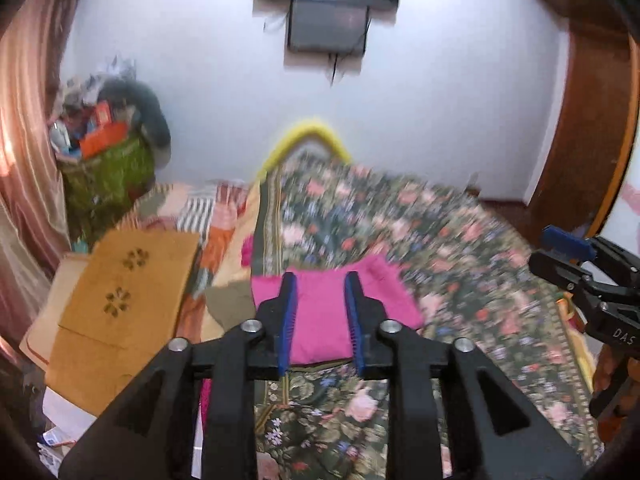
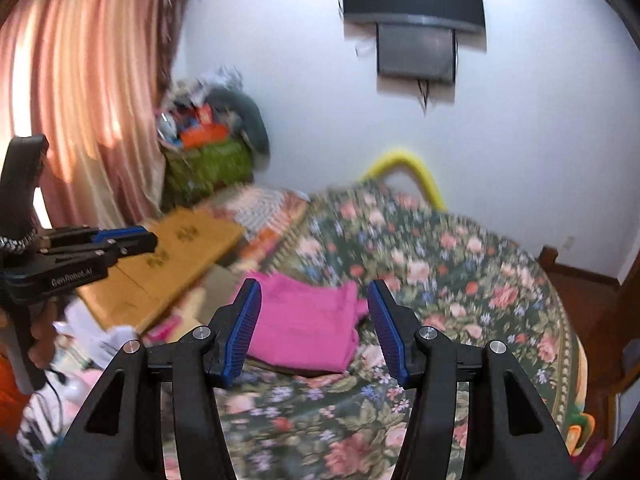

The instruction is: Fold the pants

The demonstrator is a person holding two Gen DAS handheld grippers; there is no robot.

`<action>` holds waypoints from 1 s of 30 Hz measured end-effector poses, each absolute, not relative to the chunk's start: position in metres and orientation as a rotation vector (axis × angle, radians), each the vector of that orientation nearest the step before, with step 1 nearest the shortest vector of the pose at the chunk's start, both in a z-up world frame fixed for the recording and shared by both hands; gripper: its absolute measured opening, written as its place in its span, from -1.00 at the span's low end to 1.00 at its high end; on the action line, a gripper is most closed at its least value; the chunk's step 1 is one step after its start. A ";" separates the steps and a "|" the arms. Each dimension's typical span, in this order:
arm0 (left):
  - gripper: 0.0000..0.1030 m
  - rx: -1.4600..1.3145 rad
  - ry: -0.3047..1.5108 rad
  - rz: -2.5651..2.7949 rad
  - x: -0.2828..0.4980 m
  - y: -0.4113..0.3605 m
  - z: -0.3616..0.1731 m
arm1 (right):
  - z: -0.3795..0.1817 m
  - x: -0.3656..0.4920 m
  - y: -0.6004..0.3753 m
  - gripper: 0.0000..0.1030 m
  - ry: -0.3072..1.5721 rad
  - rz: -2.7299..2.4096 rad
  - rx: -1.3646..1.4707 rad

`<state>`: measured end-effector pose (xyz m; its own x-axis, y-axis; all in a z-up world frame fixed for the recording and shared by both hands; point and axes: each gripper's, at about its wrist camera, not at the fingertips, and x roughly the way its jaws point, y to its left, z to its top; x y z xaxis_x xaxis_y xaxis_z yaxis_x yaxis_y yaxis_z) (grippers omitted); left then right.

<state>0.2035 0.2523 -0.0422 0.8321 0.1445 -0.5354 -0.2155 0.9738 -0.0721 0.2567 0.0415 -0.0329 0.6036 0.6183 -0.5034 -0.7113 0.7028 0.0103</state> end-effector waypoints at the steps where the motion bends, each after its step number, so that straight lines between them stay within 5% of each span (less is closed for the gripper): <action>1: -0.44 -0.123 0.522 0.192 0.188 0.245 -0.030 | -0.021 0.243 0.036 0.00 0.476 0.790 -0.190; 16: -0.38 -0.048 0.241 0.216 0.000 0.166 0.043 | 0.052 0.077 -0.021 0.00 0.168 0.879 -0.080; 22: 0.19 -0.047 0.189 0.214 -0.039 0.151 0.039 | 0.046 0.048 -0.026 0.02 0.126 0.865 -0.069; 26: 0.66 -0.030 0.156 0.230 -0.054 0.143 0.038 | 0.045 0.039 -0.030 0.53 0.118 0.850 -0.053; 30: 0.96 -0.036 0.126 0.240 -0.065 0.142 0.038 | 0.044 0.037 -0.034 0.75 0.118 0.831 -0.035</action>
